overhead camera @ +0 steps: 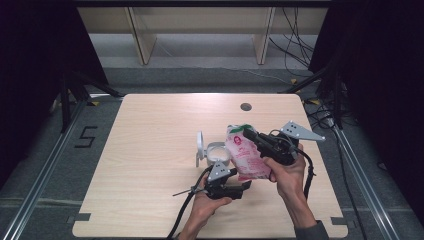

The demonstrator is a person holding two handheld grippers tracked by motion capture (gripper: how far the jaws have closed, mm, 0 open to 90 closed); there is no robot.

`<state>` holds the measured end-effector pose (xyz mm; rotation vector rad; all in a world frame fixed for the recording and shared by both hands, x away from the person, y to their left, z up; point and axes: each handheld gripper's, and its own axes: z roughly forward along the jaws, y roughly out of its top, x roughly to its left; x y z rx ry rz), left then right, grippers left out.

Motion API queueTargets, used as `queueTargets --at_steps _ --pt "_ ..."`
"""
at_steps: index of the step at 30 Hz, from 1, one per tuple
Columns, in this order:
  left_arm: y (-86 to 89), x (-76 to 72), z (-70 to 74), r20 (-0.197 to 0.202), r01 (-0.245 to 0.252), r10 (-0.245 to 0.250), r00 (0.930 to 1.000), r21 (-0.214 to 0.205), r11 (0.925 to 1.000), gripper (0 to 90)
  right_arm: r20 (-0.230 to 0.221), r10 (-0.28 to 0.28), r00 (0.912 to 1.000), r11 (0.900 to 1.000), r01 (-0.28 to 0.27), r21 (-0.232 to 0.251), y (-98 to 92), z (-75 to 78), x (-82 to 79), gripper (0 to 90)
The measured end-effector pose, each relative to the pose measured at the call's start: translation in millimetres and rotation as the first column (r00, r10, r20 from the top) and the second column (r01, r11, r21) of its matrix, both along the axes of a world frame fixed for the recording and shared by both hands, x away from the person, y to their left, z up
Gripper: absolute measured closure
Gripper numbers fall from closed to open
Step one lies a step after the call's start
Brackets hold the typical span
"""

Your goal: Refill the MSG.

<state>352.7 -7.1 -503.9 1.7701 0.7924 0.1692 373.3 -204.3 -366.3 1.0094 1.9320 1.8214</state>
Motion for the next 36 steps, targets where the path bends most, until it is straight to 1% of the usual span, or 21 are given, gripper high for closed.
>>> queueTargets --at_steps 1,2,4,5,7,9,10,14,15,17,18,21,22,23,24,25,26,28,33,34,36 --pt "4.4 -2.2 -0.6 -0.007 0.006 -0.006 1.0 -0.019 0.9998 32.0 0.009 -0.005 0.9999 1.0 0.006 -0.004 0.1 -1.7 0.7 90.0" --pt "7.2 -3.3 -0.7 -0.007 0.006 -0.006 1.0 -0.026 0.9996 32.0 -0.012 -0.003 0.9999 1.0 0.003 -0.002 0.3 -1.7 -0.2 90.0" --pt "9.1 -5.4 -0.4 -0.009 -0.001 0.001 1.0 -0.026 0.9997 31.8 -0.018 -0.007 0.9998 1.0 0.007 -0.005 -0.1 -2.0 -0.1 90.0" --pt "10.4 -6.5 -0.2 -0.012 -0.005 0.005 0.9999 -0.016 0.9999 30.5 -0.005 -0.01 0.9999 0.9999 0.009 -0.009 -0.8 -3.7 1.8 90.0" --pt "16.2 -10.4 1.2 -0.012 -0.003 0.003 0.9999 -0.017 0.9999 29.3 -0.01 -0.011 0.9999 0.9999 0.011 -0.011 -0.9 -4.6 2.1 90.0" --pt "17.9 -11.7 2.6 0.005 0.001 -0.001 1.0 -0.005 1.0 29.6 -0.003 -0.011 0.9999 0.9999 0.011 -0.01 -0.2 -7.4 3.4 90.0" --pt "19.6 -14.3 3.8 0.022 -0.002 0.002 0.9998 -0.003 1.0 29.8 -0.017 -0.016 0.9997 0.9998 0.016 -0.013 -0.4 -9.2 3.9 90.0" --pt "27.8 -17.3 2.6 0.016 -0.006 0.006 0.9999 0.002 1.0 29.7 -0.013 -0.013 0.9998 0.9998 0.013 -0.014 -3.0 -14.3 5.1 90.0" --pt "30.0 -18.9 2.7 0.017 -0.008 0.008 0.9998 0.004 1.0 29.7 -0.042 -0.022 0.9989 0.9996 0.021 -0.017 -4.1 -14.9 2.8 90.0" --pt "33.8 -22.2 3.0 0.022 -0.013 0.013 0.9997 0.007 0.9999 29.7 -0.02 -0.027 0.9994 0.9992 0.027 -0.03 -8.4 -19.1 4.6 90.0" --pt "35.5 -23.7 3.0 0.025 -0.018 0.018 0.9995 0.003 0.9998 29.8 -0.049 -0.026 0.9985 0.9995 0.025 -0.017 -9.4 -20.7 2.8 90.0" --pt "40.8 -26.5 4.3 0.038 -0.022 0.022 0.999 0.008 0.9997 29.8 -0.041 -0.033 0.9986 0.9995 0.032 -0.004 -17.4 -26.8 1.7 90.0" --pt "45.3 -29.1 6.4 0.05 -0.055 0.054 0.9973 0.022 0.9982 29.7 -0.049 -0.033 0.9983 0.9994 0.033 -0.006 -20.9 -26.5 0.0 90.0" --pt "45.3 -29.1 6.4 0.05 -0.055 0.054 0.9973 0.022 0.9982 29.6 -0.049 -0.033 0.9983 0.9994 0.033 -0.006 -20.9 -26.5 0.0 90.0" --pt "47.4 -30.4 7.4 0.069 -0.063 0.061 0.9958 0.029 0.9976 29.6 -0.059 -0.041 0.9974 0.9992 0.041 -0.001 -22.4 -26.6 -2.3 90.0" --pt "50.5 -32.5 8.3 0.073 -0.066 0.064 0.9952 0.028 0.9974 29.6 -0.047 -0.043 0.998 0.9989 0.044 0.017 -27.2 -28.1 -4.6 90.0" --pt "53.3 -33.2 8.6 0.072 -0.067 0.065 0.9953 0.028 0.9973 29.6 -0.054 -0.053 0.9971 0.9986 0.054 0.0 -29.9 -28.4 -7.0 90.0" --pt "56.6 -34.1 8.9 0.074 -0.075 0.072 0.9947 0.038 0.9965 29.6 -0.038 -0.055 0.9978 0.9985 0.055 0.008 -32.5 -29.4 -8.0 90.0" --pt "65.7 -36.6 11.5 0.075 -0.102 0.099 0.9923 0.032 0.9943 29.5 -0.049 -0.077 0.9958 0.9968 0.078 0.017 -44.7 -32.7 -15.2 90.0" --pt "69.8 -38.2 13.3 0.083 -0.113 0.109 0.9906 0.044 0.9926 29.4 -0.058 -0.08 0.9951 0.9964 0.082 0.02 -48.0 -33.6 -17.8 90.0" --pt "72.3 -38.1 13.6 0.09 -0.114 0.11 0.9898 0.041 0.9926 29.4 -0.049 -0.077 0.9958 0.9968 0.078 0.016 -49.7 -34.3 -17.9 90.0"
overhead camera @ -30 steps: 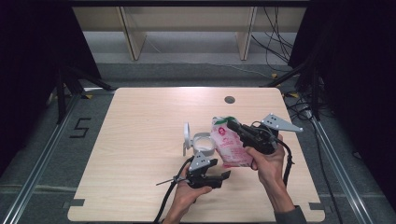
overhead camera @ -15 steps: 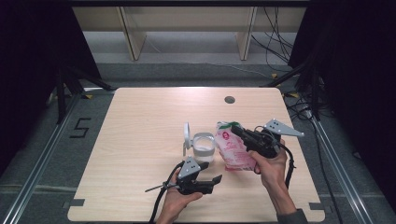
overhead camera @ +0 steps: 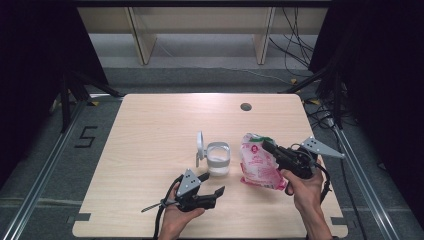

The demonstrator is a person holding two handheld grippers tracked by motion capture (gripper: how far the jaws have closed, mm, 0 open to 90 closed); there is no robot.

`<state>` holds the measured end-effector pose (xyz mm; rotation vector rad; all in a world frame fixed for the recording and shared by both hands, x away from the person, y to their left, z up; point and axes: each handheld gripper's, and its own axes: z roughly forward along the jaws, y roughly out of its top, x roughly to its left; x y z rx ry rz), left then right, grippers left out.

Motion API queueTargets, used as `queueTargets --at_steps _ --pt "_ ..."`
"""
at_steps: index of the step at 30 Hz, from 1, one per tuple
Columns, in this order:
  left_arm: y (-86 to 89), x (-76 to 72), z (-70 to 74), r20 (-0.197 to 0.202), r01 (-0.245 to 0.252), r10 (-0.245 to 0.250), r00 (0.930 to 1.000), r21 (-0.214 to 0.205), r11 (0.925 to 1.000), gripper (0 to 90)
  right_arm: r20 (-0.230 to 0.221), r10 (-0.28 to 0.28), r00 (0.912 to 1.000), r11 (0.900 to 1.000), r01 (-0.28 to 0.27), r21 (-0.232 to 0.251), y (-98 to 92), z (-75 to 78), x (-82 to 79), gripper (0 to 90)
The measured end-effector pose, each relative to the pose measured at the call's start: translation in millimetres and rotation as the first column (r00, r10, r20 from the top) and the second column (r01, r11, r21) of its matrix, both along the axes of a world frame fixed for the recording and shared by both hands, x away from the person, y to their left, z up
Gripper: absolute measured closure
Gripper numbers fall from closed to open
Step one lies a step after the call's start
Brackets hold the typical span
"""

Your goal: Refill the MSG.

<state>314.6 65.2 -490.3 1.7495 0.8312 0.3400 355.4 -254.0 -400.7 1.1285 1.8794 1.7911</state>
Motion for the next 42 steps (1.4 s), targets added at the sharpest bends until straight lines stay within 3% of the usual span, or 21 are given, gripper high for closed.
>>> queueTargets --at_steps 1,2,5,7,13,16,17,19,21,25,28,31,32,33,35,36,37,38,40,42 --pt "1.4 -1.0 0.8 0.0 -0.015 0.015 0.9999 0.011 0.9998 29.4 0.014 -0.008 0.9999 0.9996 0.009 -0.028 -3.3 -0.2 -0.6 90.0" --pt "5.3 -1.4 0.8 0.003 -0.025 0.025 0.9997 0.02 0.9995 29.3 -0.006 -0.018 0.9998 0.9996 0.018 -0.019 -4.2 -0.6 -2.5 90.0" --pt "8.4 -0.7 -0.4 0.005 -0.024 0.024 0.9997 0.009 0.9997 29.4 0.005 -0.015 0.9999 0.9999 0.015 -0.007 -6.4 -2.3 -3.4 90.0" --pt "8.8 -0.8 -0.8 -0.004 -0.035 0.035 0.9994 0.017 0.9993 29.4 0.003 -0.026 0.9997 0.9989 0.026 -0.038 -9.5 -2.9 -3.4 90.0" --pt "5.9 -0.9 -3.0 -0.009 -0.02 0.02 0.9998 0.005 0.9998 29.6 -0.012 -0.016 0.9998 0.9988 0.016 -0.046 -12.2 -3.1 -6.6 90.0" --pt "6.6 -1.1 -3.5 -0.002 -0.01 0.011 0.9999 0.027 0.9996 30.2 -0.01 -0.04 0.9992 0.9976 0.039 -0.057 -12.9 -4.1 -7.5 90.0" --pt "6.5 -1.0 -3.7 -0.002 -0.01 0.01 1.0 0.025 0.9996 30.2 0.0 -0.039 0.9992 0.9969 0.039 -0.069 -14.9 -4.9 -6.9 90.0" --pt "4.3 -1.0 -4.5 -0.011 -0.021 0.021 0.9997 0.0 0.9998 30.0 -0.023 -0.053 0.9983 0.9972 0.052 -0.053 -13.7 -5.3 -8.8 90.0" --pt "5.1 -0.9 -4.4 -0.007 -0.014 0.014 0.9999 0.023 0.9996 30.1 -0.013 -0.05 0.9987 0.9956 0.048 -0.08 -15.9 -6.8 -6.9 90.0" --pt "4.5 0.1 -5.5 -0.004 -0.005 0.005 1.0 0.015 0.9999 29.9 -0.01 -0.058 0.9983 0.9939 0.057 -0.094 -18.9 -9.8 -6.4 90.0" --pt "4.2 0.0 -5.7 -0.007 -0.016 0.016 0.9998 0.001 0.9999 29.8 -0.027 -0.074 0.9969 0.9918 0.071 -0.107 -18.9 -11.2 -7.7 90.0" --pt "6.1 0.2 -5.1 -0.005 -0.019 0.019 0.9998 0.015 0.9997 29.7 -0.045 -0.096 0.9943 0.9897 0.091 -0.111 -18.7 -14.1 -8.4 90.0" --pt "6.3 0.3 -4.9 -0.007 -0.023 0.023 0.9997 0.007 0.9997 29.7 -0.022 -0.088 0.9959 0.9856 0.084 -0.147 -20.2 -17.1 -5.6 90.0" --pt "6.3 0.3 -4.9 -0.007 -0.023 0.023 0.9997 0.007 0.9997 29.6 -0.022 -0.088 0.9959 0.9856 0.084 -0.147 -20.2 -17.1 -5.6 90.0" --pt "8.4 1.9 -5.2 -0.002 -0.016 0.016 0.9999 0.012 0.9998 29.5 -0.019 -0.107 0.994 0.9766 0.102 -0.189 -22.6 -22.5 -3.2 90.0" --pt "8.5 2.1 -5.2 -0.002 -0.016 0.016 0.9999 0.01 0.9998 29.5 -0.031 -0.116 0.9928 0.9773 0.108 -0.182 -22.6 -25.0 -2.7 90.0" --pt "8.7 2.1 -5.2 -0.002 -0.017 0.017 0.9998 0.011 0.9998 29.5 -0.07 -0.128 0.9892 0.9806 0.116 -0.158 -20.8 -26.3 -4.3 90.0" --pt "8.7 2.2 -5.3 -0.002 -0.017 0.017 0.9998 0.01 0.9998 29.5 -0.046 -0.119 0.9918 0.9788 0.109 -0.173 -23.2 -29.4 -1.0 90.0" --pt "9.0 2.3 -5.2 -0.001 -0.02 0.02 0.9998 0.01 0.9998 29.4 -0.076 -0.136 0.9878 0.9775 0.121 -0.173 -24.3 -31.6 -1.3 90.0" --pt "8.9 2.3 -5.0 -0.003 -0.026 0.026 0.9997 -0.001 0.9997 29.5 -0.067 -0.143 0.9875 0.9754 0.129 -0.179 -26.3 -32.4 -0.1 90.0"
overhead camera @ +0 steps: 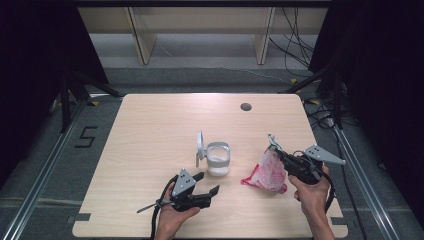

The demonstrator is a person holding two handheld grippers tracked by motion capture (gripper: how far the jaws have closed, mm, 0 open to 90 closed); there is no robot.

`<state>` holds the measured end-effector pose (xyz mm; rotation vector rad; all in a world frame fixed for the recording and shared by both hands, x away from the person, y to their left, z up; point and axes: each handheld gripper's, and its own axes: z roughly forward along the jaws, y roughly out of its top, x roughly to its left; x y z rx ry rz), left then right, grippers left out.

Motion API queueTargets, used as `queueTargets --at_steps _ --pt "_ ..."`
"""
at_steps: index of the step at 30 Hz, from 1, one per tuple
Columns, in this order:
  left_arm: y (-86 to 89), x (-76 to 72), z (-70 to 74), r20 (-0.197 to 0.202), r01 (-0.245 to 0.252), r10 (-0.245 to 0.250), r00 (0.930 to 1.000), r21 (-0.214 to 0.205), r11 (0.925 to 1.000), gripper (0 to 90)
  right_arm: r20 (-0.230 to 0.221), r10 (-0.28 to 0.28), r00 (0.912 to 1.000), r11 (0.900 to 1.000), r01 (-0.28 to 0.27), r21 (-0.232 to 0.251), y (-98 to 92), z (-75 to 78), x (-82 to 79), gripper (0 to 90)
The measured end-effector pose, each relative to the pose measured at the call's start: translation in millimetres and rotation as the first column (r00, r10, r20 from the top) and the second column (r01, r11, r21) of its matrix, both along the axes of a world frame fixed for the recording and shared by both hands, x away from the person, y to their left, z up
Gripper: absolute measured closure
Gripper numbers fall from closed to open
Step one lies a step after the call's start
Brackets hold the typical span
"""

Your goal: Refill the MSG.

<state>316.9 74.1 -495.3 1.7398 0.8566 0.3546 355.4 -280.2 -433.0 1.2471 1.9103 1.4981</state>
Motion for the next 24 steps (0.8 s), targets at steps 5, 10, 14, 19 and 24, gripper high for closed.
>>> queueTargets --at_steps 5,10,14,19,24 --pt "1.1 0.0 0.7 0.009 -0.007 0.007 0.9999 -0.003 1.0 29.5 0.024 -0.002 0.9997 0.9998 0.003 -0.018 0.1 -1.9 3.5 90.0" --pt "4.0 1.2 1.3 0.015 -0.011 0.011 0.9998 0.016 0.9998 30.3 0.013 -0.024 0.9996 0.9995 0.024 -0.02 1.1 -3.7 10.2 90.0" --pt "6.1 1.3 1.8 0.016 -0.033 0.033 0.9993 0.017 0.9993 30.5 -0.014 -0.043 0.999 0.9991 0.043 -0.003 3.1 -5.8 17.6 90.0" --pt "10.4 2.5 2.2 0.02 -0.041 0.04 0.999 0.013 0.9991 30.5 0.008 -0.034 0.9994 0.9983 0.034 -0.046 4.1 -9.9 25.7 89.9" --pt "21.1 4.5 6.2 0.037 -0.078 0.078 0.9963 0.012 0.9969 31.9 -0.013 -0.04 0.9991 0.9979 0.039 -0.051 4.7 -13.2 29.5 89.7"
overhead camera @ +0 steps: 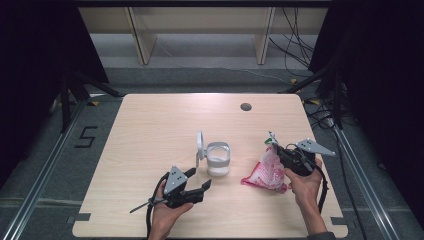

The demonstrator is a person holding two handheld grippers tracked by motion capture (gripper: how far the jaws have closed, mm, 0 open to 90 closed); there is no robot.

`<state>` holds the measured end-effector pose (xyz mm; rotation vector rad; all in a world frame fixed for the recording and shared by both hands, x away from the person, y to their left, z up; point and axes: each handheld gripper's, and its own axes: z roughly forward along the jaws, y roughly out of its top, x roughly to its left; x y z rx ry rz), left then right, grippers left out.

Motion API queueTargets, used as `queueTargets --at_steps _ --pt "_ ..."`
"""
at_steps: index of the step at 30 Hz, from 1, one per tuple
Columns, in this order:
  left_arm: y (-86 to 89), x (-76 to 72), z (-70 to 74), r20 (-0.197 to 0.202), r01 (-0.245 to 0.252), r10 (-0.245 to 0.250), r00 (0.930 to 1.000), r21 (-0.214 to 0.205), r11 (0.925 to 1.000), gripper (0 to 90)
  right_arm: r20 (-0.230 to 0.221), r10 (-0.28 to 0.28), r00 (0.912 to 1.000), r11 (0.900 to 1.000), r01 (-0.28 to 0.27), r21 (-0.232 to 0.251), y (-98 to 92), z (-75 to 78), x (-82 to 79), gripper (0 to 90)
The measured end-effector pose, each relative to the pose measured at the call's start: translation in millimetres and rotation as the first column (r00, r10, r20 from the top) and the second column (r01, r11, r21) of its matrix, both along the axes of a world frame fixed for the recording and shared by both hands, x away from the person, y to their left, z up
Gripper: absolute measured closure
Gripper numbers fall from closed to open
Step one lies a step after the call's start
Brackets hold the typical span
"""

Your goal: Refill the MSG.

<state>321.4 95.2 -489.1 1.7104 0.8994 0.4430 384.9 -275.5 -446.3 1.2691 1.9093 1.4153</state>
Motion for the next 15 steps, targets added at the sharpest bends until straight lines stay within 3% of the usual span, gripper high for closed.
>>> queueTargets --at_steps 1,3,6,7,9,10,11,13,15 --pt "0.0 0.0 0.0 0.0 0.0 0.0 1.0 0.0 1.0 33.0 0.0 0.0 1.0 1.0 0.0 0.0 0.0 0.0 0.0 89.7" --pt "4.3 1.8 1.2 0.018 0.0 0.0 0.9998 0.01 1.0 33.8 -0.031 -0.006 0.9995 0.9987 0.008 0.05 1.0 -0.2 -1.2 89.4" --pt "8.8 2.7 3.1 0.031 -0.007 0.006 0.9995 0.015 0.9999 35.3 -0.032 -0.018 0.9993 0.9992 0.019 0.034 -0.8 -1.6 -0.1 88.7" --pt "9.7 3.2 3.4 0.032 -0.008 0.007 0.9995 0.012 0.9999 35.1 -0.038 -0.018 0.9991 0.998 0.021 0.06 0.2 -3.0 -0.1 88.2" --pt "12.3 3.5 3.9 0.028 -0.018 0.018 0.9994 -0.001 0.9998 36.0 -0.023 -0.01 0.9997 0.9992 0.011 0.038 -2.4 -5.9 3.2 87.8" --pt "15.4 4.5 4.9 0.032 -0.03 0.03 0.999 -0.005 0.9995 36.1 -0.05 -0.031 0.9983 0.9982 0.033 0.05 -1.5 -8.0 2.2 87.8" --pt "15.4 4.5 4.9 0.032 -0.03 0.03 0.999 -0.005 0.9995 36.5 -0.05 -0.031 0.9983 0.9982 0.033 0.05 -1.5 -8.0 2.2 87.8" --pt "18.4 6.2 5.6 0.043 -0.023 0.023 0.9988 -0.002 0.9997 37.0 -0.028 -0.017 0.9995 0.9983 0.018 0.056 -3.9 -11.5 4.7 87.9" --pt "21.0 5.5 7.2 0.037 -0.042 0.043 0.9984 -0.001 0.9991 36.3 -0.051 -0.028 0.9983 0.9981 0.03 0.054 -4.1 -11.6 2.9 86.8"
